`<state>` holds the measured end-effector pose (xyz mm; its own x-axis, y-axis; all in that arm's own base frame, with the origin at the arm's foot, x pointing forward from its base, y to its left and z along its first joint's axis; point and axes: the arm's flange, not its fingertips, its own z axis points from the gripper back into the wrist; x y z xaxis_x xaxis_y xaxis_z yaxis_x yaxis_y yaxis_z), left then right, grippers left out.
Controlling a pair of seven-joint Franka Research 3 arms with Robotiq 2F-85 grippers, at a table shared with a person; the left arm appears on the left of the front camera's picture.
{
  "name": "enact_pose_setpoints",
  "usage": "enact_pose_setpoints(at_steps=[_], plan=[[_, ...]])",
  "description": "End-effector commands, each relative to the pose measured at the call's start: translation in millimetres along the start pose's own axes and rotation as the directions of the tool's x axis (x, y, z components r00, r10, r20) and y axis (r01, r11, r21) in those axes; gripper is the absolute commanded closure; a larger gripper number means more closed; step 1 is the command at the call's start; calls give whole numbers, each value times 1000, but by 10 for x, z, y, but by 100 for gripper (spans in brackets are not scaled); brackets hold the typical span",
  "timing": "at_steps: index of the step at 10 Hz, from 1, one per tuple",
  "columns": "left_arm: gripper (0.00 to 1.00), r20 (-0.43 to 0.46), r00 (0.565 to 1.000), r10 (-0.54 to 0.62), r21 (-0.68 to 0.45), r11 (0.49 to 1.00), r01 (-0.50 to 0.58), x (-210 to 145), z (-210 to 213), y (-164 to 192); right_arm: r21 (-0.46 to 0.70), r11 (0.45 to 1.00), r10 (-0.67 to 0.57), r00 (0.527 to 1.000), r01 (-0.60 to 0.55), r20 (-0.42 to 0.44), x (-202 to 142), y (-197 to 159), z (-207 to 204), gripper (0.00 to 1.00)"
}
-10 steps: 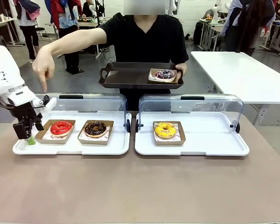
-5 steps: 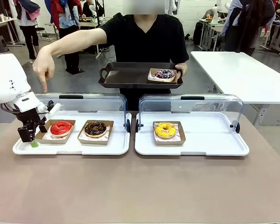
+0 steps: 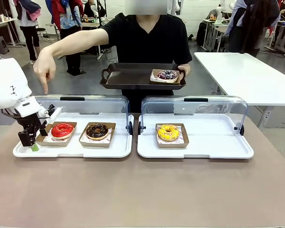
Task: Provide the desired donut to the person.
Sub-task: Pick up and lift the Paper togo box containing the Donut pointed at by the person.
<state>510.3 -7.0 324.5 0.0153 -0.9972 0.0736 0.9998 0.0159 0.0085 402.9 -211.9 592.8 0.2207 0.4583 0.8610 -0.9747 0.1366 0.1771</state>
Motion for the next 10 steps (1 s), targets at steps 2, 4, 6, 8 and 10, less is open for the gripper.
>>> enact_pose_setpoints(at_steps=[2,4,6,8,10], plan=[[53,-13,999,-49,41,998,49,-28,-69,-1,5,1000,-4,1000,4,6,2,12,-19,0],[100,-10,999,-37,49,998,38,-33,-76,-27,5,1000,-4,1000,4,6,2,12,-19,0],[100,-12,999,-40,47,998,40,-33,-44,4,5,1000,-4,1000,4,6,2,12,-19,0],[96,-9,999,-33,49,998,33,-39,-30,-19,5,1000,-4,1000,4,6,2,12,-19,0],[100,-11,999,-40,49,998,41,-47,14,-5,5,1000,-4,1000,4,6,2,12,-19,0]])
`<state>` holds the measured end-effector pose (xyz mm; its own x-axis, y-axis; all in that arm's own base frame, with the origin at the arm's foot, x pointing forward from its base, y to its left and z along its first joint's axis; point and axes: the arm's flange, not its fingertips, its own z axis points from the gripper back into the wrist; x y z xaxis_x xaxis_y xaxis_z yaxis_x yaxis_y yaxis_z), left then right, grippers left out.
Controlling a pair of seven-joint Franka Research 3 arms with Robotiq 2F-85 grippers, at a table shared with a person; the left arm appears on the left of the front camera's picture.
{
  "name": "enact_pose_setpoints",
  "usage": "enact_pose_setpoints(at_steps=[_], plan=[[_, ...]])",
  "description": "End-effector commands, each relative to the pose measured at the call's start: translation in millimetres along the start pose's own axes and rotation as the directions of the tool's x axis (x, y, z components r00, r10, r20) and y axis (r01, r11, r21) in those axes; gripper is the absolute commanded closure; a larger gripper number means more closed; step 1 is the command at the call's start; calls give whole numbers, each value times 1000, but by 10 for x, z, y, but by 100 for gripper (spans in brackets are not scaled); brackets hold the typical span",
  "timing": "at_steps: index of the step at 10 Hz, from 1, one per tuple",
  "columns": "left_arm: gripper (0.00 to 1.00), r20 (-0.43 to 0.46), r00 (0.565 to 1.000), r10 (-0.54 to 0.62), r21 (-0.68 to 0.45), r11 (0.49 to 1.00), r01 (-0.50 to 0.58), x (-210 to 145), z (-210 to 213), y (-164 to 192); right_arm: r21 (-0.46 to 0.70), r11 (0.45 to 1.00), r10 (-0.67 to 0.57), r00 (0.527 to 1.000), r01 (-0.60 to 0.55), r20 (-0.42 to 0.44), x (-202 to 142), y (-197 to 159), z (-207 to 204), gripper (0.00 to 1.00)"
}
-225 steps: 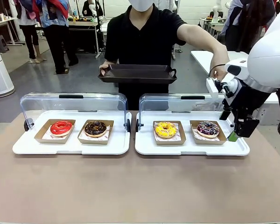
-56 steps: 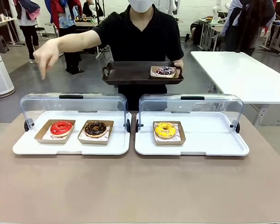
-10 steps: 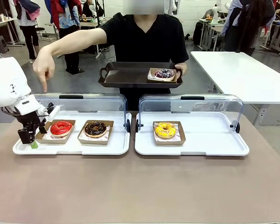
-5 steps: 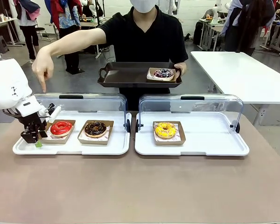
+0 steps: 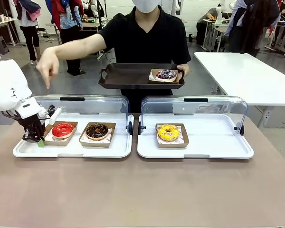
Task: Provide the desired donut to the person.
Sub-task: Pick up and lift the Paper togo box containing the Donut pointed at by the person.
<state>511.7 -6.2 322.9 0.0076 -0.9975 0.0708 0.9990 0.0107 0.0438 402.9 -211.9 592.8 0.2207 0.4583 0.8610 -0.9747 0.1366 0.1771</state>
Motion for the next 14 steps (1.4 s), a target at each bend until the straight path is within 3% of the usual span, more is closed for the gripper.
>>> enact_pose_setpoints(at_steps=[1,4,8,11,14], plan=[[100,-10,999,-39,14,999,39,-42,42,-10,5,1000,-4,1000,4,6,2,12,-18,0],[100,13,998,-64,-5,998,64,-12,202,-124,5,1000,-4,1000,4,6,2,12,-18,0],[100,-115,991,-73,-175,983,52,364,1050,-952,5,1000,-4,1000,4,6,2,12,-18,0],[100,-125,989,-74,-84,994,64,513,1652,-1302,5,1000,-4,1000,4,6,2,12,-18,0],[100,-106,993,-50,19,998,52,696,2307,-1322,5,1000,-4,1000,4,6,2,12,-18,0]])
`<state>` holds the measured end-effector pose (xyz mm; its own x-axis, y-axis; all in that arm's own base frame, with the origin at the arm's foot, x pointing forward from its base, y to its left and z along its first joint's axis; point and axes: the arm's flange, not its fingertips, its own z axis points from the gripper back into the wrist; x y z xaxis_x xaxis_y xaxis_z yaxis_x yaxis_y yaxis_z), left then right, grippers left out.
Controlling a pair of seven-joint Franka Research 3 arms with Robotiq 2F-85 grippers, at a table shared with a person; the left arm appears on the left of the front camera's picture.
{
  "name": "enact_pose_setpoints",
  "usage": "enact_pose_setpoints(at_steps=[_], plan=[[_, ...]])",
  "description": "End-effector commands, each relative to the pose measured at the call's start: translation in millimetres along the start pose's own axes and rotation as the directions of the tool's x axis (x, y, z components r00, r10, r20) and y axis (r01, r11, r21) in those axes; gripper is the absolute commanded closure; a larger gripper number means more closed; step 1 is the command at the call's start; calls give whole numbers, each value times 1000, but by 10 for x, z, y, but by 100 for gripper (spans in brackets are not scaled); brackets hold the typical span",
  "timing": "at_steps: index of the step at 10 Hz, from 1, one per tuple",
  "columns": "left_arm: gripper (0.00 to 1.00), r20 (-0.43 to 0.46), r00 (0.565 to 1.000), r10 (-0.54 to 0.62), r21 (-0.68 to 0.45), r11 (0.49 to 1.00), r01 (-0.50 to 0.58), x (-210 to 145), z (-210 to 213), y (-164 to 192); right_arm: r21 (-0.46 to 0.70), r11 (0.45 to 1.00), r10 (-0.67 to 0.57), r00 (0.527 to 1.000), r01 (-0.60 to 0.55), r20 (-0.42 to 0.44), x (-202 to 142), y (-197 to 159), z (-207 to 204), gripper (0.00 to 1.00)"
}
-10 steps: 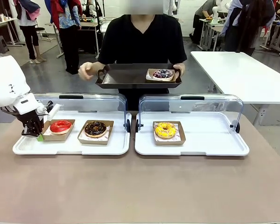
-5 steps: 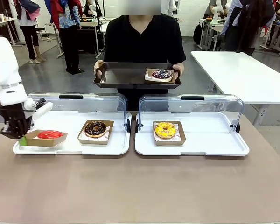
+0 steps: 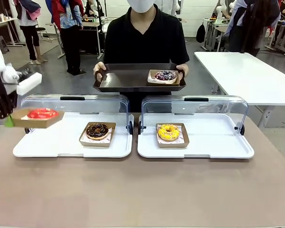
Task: Provide the desired donut to the person.
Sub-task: Pick up and lift the Paper togo box containing the Donut pointed at by the person.
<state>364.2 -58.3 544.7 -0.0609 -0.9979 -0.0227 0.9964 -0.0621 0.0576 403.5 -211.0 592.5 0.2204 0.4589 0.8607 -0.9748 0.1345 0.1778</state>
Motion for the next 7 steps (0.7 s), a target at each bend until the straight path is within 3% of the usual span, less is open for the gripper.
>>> enact_pose_setpoints(at_steps=[1,6,7], plan=[[100,-7,999,44,23,999,-44,41,195,73,3,1000,-4,1000,4,7,-1,17,-9,0],[100,19,999,48,8,999,-48,-30,349,47,3,1000,-4,1000,4,7,-1,17,-9,0],[100,19,999,32,48,998,-33,24,386,91,3,1000,-4,1000,4,7,-1,17,-9,0]])
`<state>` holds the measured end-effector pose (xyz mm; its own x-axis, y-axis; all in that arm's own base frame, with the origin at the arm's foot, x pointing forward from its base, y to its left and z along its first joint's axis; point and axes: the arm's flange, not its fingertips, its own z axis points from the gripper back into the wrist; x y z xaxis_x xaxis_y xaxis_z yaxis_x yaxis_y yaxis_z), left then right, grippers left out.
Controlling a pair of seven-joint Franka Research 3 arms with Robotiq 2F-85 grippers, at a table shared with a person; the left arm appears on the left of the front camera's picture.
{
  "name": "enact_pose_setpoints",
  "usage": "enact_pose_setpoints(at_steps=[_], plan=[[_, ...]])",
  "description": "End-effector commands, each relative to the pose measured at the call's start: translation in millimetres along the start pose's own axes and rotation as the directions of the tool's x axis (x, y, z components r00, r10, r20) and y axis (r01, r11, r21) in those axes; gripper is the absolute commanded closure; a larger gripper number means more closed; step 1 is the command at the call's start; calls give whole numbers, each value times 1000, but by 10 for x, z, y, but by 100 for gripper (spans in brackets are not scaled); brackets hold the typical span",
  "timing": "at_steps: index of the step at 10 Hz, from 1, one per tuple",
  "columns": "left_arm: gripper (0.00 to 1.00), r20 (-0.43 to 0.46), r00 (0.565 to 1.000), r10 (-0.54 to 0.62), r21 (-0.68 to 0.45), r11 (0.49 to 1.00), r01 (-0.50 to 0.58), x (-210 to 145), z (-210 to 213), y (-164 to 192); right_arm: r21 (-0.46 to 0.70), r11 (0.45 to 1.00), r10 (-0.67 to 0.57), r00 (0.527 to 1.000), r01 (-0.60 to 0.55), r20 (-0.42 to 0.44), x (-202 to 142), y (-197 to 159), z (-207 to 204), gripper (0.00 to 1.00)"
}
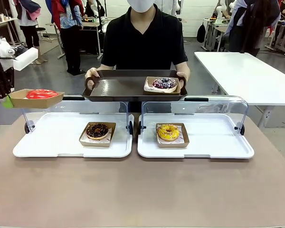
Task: Provide the desired donut to the person.
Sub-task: Pick up and lift the Paper togo box containing the Donut pointed at by the person, then place the picked Paper togo box onto the Handle tray extended by the person.
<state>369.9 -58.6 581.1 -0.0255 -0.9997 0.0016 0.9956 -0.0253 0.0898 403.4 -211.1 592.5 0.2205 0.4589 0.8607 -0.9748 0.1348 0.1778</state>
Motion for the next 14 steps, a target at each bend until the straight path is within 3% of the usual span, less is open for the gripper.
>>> enact_pose_setpoints(at_steps=[1,8,9,11,14], plan=[[100,-4,1000,-5,17,1000,5,34,25,12,3,1000,-4,1000,4,7,-1,17,-10,0],[98,2,1000,-10,1,1000,10,36,4,-4,3,1000,-4,1000,4,7,-1,17,-10,0],[98,-21,1000,-4,20,1000,5,119,97,-98,3,1000,-4,1000,4,7,-1,17,-10,0],[98,-105,993,-60,30,998,63,297,465,37,3,1000,-4,1000,4,7,-1,17,-10,0],[98,-121,991,-65,69,995,73,778,959,245,3,1000,-4,1000,4,7,-1,17,-10,0]])
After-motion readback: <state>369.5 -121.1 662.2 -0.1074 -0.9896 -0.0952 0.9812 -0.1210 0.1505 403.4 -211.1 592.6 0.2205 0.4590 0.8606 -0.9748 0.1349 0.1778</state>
